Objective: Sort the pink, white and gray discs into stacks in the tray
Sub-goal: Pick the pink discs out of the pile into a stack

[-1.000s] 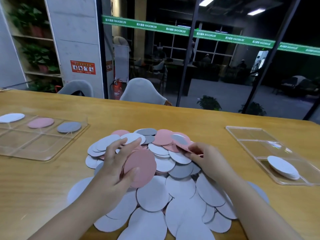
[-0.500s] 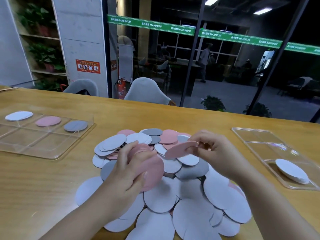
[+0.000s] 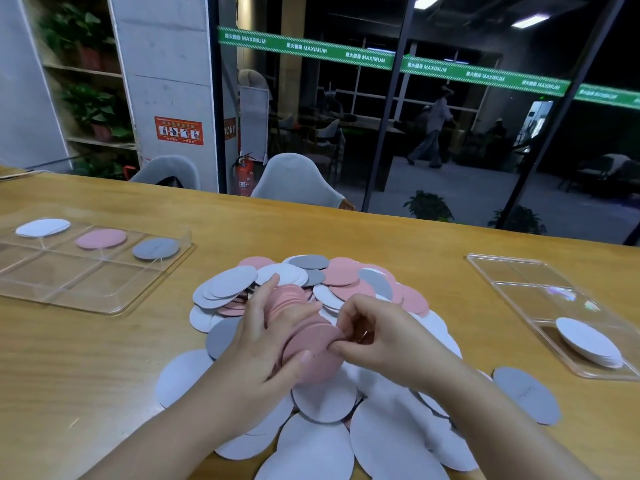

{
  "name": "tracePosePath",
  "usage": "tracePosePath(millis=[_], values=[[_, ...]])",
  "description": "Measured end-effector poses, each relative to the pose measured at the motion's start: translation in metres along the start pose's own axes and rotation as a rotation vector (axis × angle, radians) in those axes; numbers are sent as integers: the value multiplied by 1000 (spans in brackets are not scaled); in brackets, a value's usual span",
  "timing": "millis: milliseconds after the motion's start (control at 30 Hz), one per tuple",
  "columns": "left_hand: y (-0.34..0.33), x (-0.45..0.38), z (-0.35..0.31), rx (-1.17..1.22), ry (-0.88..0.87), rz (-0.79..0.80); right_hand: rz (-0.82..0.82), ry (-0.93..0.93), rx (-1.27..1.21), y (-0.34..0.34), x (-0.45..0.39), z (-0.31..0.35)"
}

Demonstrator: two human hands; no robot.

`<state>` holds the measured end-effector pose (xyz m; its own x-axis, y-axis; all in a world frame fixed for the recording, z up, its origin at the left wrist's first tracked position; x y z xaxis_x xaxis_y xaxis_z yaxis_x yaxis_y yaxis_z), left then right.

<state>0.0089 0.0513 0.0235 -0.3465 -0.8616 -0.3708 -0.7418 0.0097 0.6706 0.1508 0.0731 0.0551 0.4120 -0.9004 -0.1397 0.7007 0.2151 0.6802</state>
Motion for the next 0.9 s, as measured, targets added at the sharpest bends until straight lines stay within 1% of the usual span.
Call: tracePosePath(millis=[133,200,300,367,467,567,700,767,833,900], values=[[0,-1,1,-11,-22,1,-9,12,-53,3,-3,-4],[1,-2,0,-12,-24,8,-98,-2,-46,16,-7,-13],[2,-3,-2,-8,-30,13,-269,-61,48,36,-16,-32],[3,-3,-3,4,-35,12,-313,-114,131,43,-25,-44],[5,-4,-3,18,-27,7,-250,-159,288,39,-43,-50],[5,-4,-4,22,-31,5,-172,-174,343,33,-59,-44],[5,-4,-4,43,-31,-2,1,-228,372,23,-72,-46],[6,-5,-3,46,-28,-3,94,-282,442,20,-74,-49],[6,-5,-3,41,-38,-2,122,-294,513,22,-74,-48],[6,-5,-3,37,-42,-2,105,-283,518,25,-73,-46]])
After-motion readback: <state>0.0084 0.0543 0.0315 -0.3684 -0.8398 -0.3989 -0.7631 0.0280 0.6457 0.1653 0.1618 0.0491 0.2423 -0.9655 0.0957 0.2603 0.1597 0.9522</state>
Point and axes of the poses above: each hand's wrist, its own x-axis away from the middle knuckle, its own y-axis out of the back of the hand, z = x × y, the point moved 8 cm from there along -x, towards the middle knuckle, and after that the axes turned 1 degree about z, right-handed, at the moved point
